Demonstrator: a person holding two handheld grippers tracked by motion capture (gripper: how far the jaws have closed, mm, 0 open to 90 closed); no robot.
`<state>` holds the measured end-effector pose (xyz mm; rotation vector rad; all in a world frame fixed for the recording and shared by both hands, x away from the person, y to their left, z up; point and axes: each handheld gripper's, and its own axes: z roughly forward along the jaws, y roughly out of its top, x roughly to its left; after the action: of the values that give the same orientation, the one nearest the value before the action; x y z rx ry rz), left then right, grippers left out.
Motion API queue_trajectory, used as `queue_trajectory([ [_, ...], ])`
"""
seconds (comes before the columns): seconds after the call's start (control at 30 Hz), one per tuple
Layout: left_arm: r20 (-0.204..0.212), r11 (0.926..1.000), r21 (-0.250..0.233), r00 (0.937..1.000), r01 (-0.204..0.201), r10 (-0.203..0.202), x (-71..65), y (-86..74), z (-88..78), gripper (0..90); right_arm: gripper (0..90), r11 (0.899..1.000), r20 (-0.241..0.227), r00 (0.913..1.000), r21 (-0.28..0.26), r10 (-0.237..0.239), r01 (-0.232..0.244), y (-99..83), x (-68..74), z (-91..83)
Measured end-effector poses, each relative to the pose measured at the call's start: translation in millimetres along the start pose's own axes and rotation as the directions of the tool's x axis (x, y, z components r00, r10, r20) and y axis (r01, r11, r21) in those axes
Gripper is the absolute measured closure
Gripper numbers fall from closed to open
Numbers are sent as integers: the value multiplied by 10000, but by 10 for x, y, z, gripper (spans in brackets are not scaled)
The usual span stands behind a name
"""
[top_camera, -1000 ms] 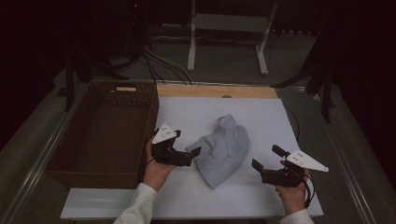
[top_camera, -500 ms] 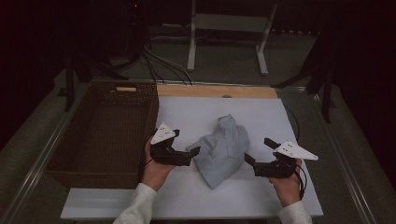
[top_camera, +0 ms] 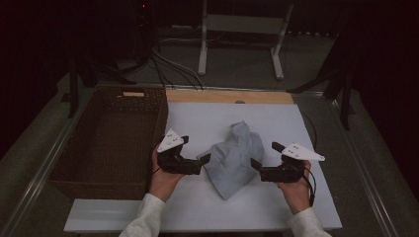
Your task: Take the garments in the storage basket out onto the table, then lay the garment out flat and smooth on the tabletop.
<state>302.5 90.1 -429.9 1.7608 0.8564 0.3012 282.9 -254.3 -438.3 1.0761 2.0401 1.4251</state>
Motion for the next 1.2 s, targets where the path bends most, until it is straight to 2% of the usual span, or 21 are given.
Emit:
queue_trajectory([
  [0.4,40,10000,-7,10000,-7,7,-1,3,5,1,0,9998,-117,9998,-91,-183,182,95,75,87],
  [0.67,12,10000,-24,10000,7,-7,2,4,-2,1,0,9994,-333,9989,-17,-343,343,134,173,223],
  [0.87,27,10000,-32,10000,-14,14,-5,7,-7,0,0,9995,-411,9987,115,-289,294,155,206,316],
  [1.2,15,10000,-37,10000,-11,11,-4,6,-12,1,1,9979,-557,9984,632,-93,128,132,246,481],
])
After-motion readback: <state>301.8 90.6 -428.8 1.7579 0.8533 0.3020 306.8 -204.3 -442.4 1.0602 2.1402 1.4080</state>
